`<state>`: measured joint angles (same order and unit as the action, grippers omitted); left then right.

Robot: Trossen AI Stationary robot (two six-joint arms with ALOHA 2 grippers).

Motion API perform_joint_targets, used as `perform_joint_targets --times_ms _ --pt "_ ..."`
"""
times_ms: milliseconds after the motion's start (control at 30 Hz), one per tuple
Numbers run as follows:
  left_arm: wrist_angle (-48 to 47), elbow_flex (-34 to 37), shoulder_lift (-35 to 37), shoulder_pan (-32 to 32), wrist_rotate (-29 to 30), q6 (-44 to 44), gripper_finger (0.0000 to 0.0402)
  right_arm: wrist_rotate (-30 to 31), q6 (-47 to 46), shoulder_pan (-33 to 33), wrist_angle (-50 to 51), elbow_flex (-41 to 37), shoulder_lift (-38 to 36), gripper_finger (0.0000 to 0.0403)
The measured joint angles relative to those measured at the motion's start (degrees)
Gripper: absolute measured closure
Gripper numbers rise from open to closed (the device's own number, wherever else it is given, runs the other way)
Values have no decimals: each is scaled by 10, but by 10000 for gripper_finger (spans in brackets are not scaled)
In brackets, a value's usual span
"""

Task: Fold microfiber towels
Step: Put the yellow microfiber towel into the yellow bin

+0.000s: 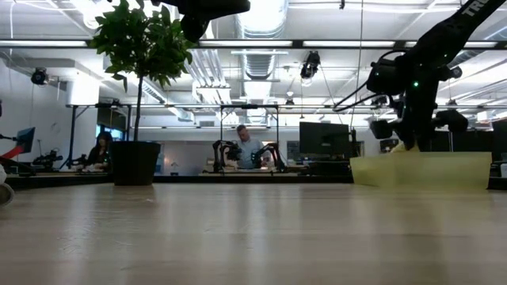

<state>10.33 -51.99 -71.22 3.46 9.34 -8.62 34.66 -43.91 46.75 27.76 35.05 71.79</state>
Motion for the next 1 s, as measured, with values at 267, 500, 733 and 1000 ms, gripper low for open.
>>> perform_joint_targets --times_ms 267,500,733,1000 --pt "-2 0 0 -1 0 12 402 -5 39 0 -2 0 5 372" --pt "-2 0 0 -1 0 15 402 -16 39 0 -1 0 4 309" --pt "-1 0 0 -1 0 15 402 -16 39 0 35 6 -41 241" --pt "0 0 0 -1 0 15 402 -18 58 0 116 60 -136 220"
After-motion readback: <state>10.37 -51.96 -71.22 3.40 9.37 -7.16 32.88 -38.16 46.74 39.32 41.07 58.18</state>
